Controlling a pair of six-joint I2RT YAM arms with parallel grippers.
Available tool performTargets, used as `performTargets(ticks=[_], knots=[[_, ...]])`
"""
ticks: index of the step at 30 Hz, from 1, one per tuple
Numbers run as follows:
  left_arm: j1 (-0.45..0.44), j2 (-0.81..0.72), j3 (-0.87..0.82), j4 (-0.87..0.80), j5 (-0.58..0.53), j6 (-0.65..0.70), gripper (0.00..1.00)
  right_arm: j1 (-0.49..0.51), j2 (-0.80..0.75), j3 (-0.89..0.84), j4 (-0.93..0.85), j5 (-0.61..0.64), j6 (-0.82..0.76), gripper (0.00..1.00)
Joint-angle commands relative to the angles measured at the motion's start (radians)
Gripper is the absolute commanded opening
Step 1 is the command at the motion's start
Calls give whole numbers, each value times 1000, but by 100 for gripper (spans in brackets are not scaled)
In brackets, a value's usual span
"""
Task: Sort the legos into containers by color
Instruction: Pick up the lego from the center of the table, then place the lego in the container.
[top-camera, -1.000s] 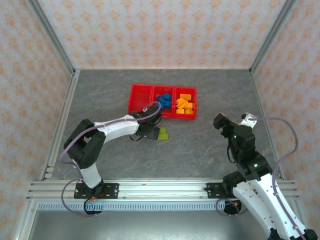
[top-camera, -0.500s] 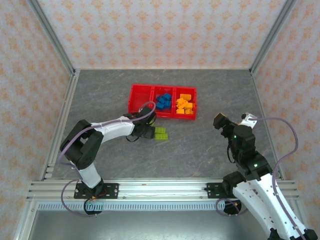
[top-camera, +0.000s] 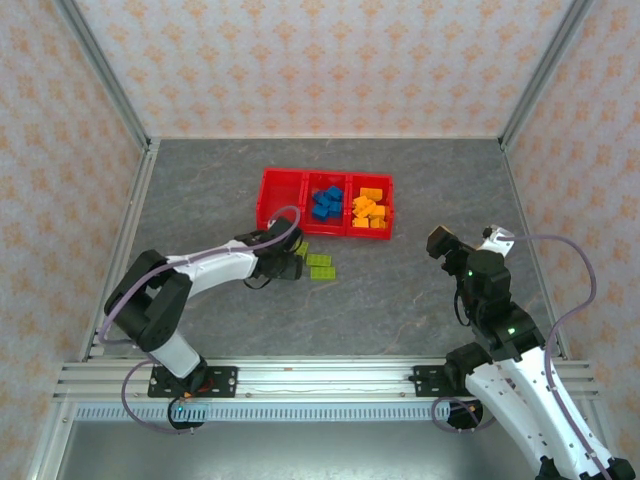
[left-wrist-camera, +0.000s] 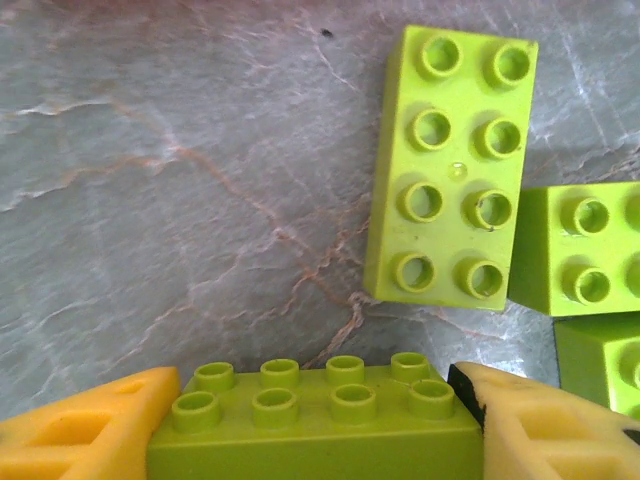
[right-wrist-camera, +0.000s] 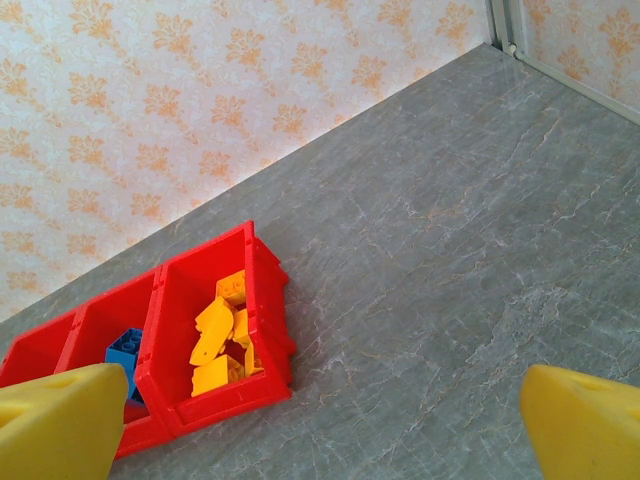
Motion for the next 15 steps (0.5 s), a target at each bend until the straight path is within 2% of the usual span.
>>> performTargets(ticks=[1,7,15], knots=[[13,-92,11,-37,-71,-37,47,0,-2,-10,-4,23,2,100],[51,-147,53,-40,-106,-11,47,-1,-2,-11,-3,21,2,100],[143,11,290,-75,-77,60,46,-1,-1,-17,7,4,-4,100]])
